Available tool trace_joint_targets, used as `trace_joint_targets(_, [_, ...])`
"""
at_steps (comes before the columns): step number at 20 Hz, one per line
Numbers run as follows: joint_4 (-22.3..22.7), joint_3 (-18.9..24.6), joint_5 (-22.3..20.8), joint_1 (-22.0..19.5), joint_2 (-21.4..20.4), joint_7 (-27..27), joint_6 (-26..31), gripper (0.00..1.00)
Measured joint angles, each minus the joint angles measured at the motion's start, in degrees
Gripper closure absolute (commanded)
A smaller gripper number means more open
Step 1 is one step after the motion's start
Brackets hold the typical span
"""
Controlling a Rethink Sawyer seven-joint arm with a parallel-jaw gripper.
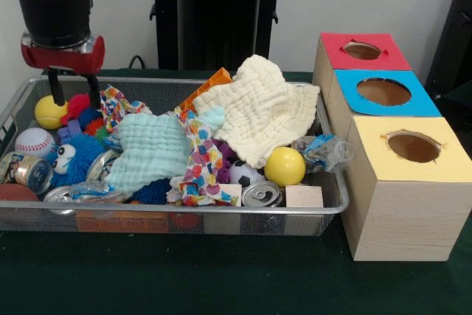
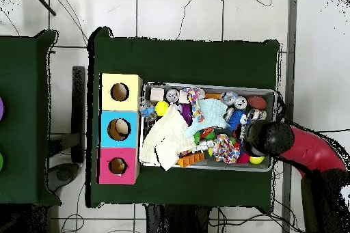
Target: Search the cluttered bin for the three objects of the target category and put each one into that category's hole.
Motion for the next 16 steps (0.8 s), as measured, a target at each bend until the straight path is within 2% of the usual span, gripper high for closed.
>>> trace_joint_targets(6, [-0.03, -1.78, 2.05, 3.03, 2.86, 0.35, -4.18, 0.00])
trace_joint_targets(11, [-0.79, -3.96, 4.40, 6.03, 7.31, 1.52, -8.92, 0.00])
trace_joint_targets(16, [-2.33, -5.91, 6.68, 7.96, 8.68, 2.84, -10.64, 0.00])
